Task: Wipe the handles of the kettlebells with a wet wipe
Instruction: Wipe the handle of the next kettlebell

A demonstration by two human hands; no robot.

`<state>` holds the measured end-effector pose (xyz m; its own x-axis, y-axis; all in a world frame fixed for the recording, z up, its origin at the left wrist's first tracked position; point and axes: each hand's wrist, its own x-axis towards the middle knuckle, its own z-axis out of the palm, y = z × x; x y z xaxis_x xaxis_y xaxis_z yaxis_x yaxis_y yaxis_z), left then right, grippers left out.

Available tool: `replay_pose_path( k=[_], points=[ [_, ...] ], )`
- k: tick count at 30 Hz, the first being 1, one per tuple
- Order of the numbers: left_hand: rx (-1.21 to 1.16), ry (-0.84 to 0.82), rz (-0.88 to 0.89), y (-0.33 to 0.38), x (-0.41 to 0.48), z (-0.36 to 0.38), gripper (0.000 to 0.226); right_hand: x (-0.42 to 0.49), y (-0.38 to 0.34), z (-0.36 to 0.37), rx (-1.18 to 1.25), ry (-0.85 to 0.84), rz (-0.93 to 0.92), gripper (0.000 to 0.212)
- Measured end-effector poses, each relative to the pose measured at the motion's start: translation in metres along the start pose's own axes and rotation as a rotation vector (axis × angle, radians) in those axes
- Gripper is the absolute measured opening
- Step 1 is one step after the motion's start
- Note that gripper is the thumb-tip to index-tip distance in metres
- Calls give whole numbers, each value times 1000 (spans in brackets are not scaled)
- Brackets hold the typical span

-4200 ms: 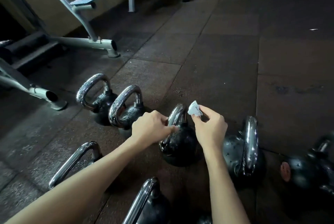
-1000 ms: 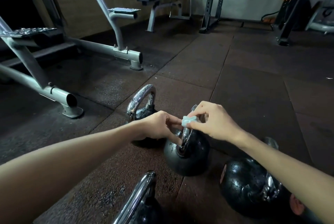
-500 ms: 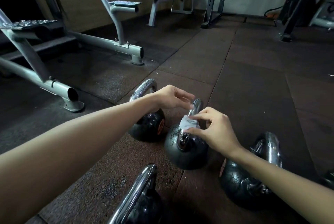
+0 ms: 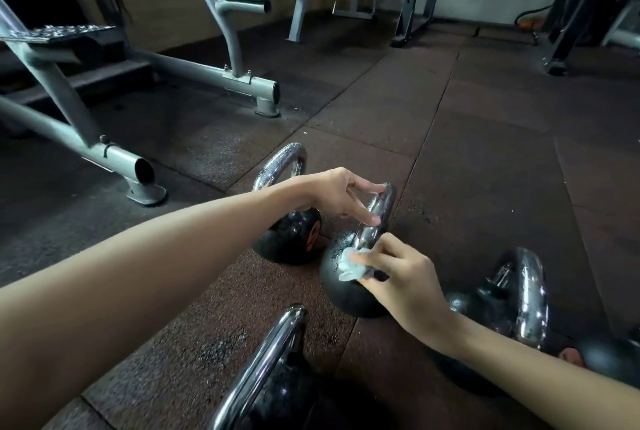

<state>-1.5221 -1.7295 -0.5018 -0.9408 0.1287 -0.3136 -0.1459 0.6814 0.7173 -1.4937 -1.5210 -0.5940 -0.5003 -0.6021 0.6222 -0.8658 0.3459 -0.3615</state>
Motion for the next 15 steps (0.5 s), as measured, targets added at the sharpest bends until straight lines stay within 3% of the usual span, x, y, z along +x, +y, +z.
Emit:
replay_pose_path(
  k=[4,9,15],
  points=[
    [-16,-6,-1,-5,0,4,79,3,7,2,-11,50,48,35],
    [-54,-5,1,-10,-2,7,79,-14,17,9,-115,-13,-107,46],
    [-63,21,-8,-7,-4,9,78,-11,14,11,-151,117,-54,39]
  ],
)
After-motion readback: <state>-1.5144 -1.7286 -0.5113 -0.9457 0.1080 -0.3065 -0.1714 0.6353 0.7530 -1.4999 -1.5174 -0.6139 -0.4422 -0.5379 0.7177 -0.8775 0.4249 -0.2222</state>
